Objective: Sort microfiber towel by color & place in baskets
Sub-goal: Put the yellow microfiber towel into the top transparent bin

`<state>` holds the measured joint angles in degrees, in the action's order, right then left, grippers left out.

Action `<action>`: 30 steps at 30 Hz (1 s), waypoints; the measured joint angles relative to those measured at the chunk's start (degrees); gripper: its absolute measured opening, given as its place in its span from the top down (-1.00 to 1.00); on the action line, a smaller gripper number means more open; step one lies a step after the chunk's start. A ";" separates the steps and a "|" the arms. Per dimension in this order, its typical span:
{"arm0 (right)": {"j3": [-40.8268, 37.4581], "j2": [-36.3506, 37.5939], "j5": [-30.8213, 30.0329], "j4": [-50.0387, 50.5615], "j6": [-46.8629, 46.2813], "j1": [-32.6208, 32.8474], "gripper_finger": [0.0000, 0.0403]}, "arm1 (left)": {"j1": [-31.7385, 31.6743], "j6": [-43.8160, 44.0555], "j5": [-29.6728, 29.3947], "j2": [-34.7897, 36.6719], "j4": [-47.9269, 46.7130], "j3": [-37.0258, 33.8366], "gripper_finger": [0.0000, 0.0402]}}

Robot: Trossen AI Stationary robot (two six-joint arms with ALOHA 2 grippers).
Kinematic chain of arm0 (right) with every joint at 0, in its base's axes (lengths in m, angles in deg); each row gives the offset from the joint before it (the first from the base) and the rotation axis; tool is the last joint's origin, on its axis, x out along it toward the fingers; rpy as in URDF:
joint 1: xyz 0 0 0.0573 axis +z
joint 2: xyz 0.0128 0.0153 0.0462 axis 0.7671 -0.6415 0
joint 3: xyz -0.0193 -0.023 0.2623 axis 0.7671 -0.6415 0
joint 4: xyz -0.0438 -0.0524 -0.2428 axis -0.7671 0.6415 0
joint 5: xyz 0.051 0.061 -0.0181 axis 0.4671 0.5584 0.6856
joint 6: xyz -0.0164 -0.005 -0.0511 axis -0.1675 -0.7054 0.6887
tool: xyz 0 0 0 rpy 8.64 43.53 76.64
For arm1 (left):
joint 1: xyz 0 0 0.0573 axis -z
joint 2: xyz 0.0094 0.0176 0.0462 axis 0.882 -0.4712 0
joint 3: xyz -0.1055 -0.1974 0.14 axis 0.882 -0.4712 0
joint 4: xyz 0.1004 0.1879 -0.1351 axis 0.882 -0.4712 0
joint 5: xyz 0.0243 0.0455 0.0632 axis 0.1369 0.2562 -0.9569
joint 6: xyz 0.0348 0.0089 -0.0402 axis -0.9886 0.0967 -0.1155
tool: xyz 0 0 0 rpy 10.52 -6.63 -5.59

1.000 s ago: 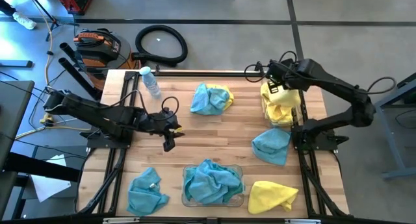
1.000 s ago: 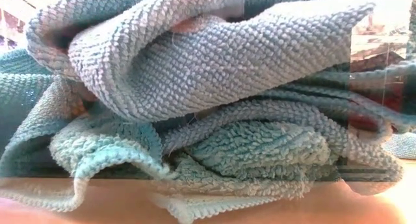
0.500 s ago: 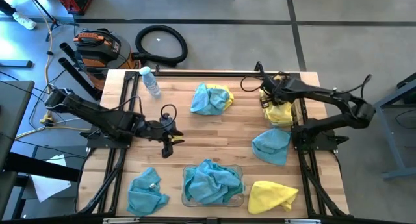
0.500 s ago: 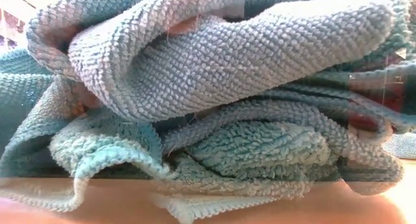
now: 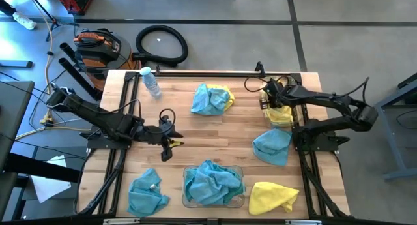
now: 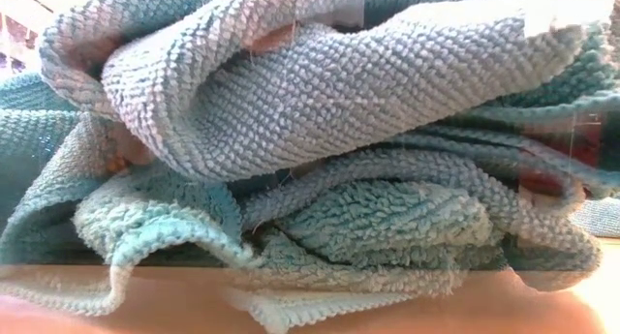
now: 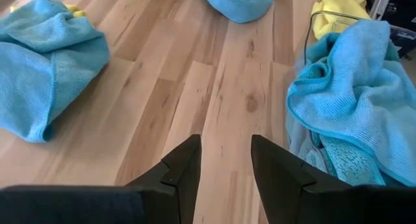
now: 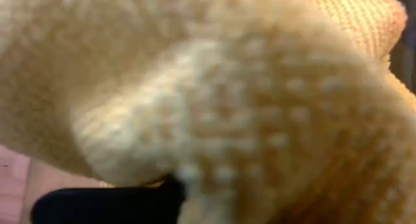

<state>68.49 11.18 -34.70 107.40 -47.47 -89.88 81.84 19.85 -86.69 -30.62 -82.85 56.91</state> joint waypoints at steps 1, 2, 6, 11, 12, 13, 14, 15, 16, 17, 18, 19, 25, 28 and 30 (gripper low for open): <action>0.81 0.46 0.39 1.23 0.15 0.00 0.70 | 0.19 0.14 -0.04 0.00 -0.03 0.00 0.38; 1.91 1.05 0.79 2.86 0.97 0.00 0.66 | 0.46 0.42 -0.05 0.00 -0.21 0.02 0.38; 6.94 4.71 2.14 11.88 2.47 0.04 0.51 | 1.26 0.49 -0.04 0.00 -1.45 0.02 0.38; 13.41 10.37 1.32 22.57 1.74 0.07 0.37 | 1.24 -0.11 -0.04 0.65 -2.19 0.04 0.38; 14.66 11.47 0.77 24.42 1.53 0.07 0.35 | 1.24 -0.46 -0.06 0.92 -2.38 0.04 0.38; 15.96 12.58 0.40 26.21 1.31 0.07 0.34 | 1.24 -0.52 -0.08 1.05 -2.18 0.05 0.38; 17.09 13.58 0.24 27.91 0.99 0.07 0.32 | 1.24 -0.49 -0.10 1.02 -2.08 0.09 0.38; 18.20 14.49 0.16 29.55 0.57 0.07 0.32 | 1.24 -0.51 -0.10 0.98 -2.21 0.09 0.38; 19.34 15.40 0.14 30.63 -0.22 0.07 0.31 | 1.24 -0.55 -0.10 0.96 -2.33 0.09 0.38; 20.38 16.22 0.09 31.21 -0.54 0.07 0.31 | 1.24 -0.76 -0.12 0.98 -2.25 0.09 0.38; 21.35 16.92 -0.03 31.73 -0.97 0.07 0.31 | 1.24 -0.97 -0.12 0.98 -2.20 0.09 0.38; 22.15 17.48 -0.07 32.23 -1.51 0.07 0.30 | 1.24 -0.97 -0.12 0.98 -2.27 0.09 0.38; 22.45 17.95 -0.47 31.58 -1.45 0.07 0.30 | 1.22 -1.00 -0.16 0.98 -2.24 0.09 0.38; 20.77 17.64 -2.65 29.15 -1.45 0.20 0.31 | 1.22 -1.00 -0.29 0.98 -2.24 0.09 0.38; 18.54 17.60 -2.66 24.72 -1.47 0.59 0.34 | 1.22 -1.00 -0.28 0.98 -2.25 0.09 0.38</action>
<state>87.04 28.78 -37.36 132.12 -48.94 -89.29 83.05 18.85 -86.97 -29.63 -85.10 56.99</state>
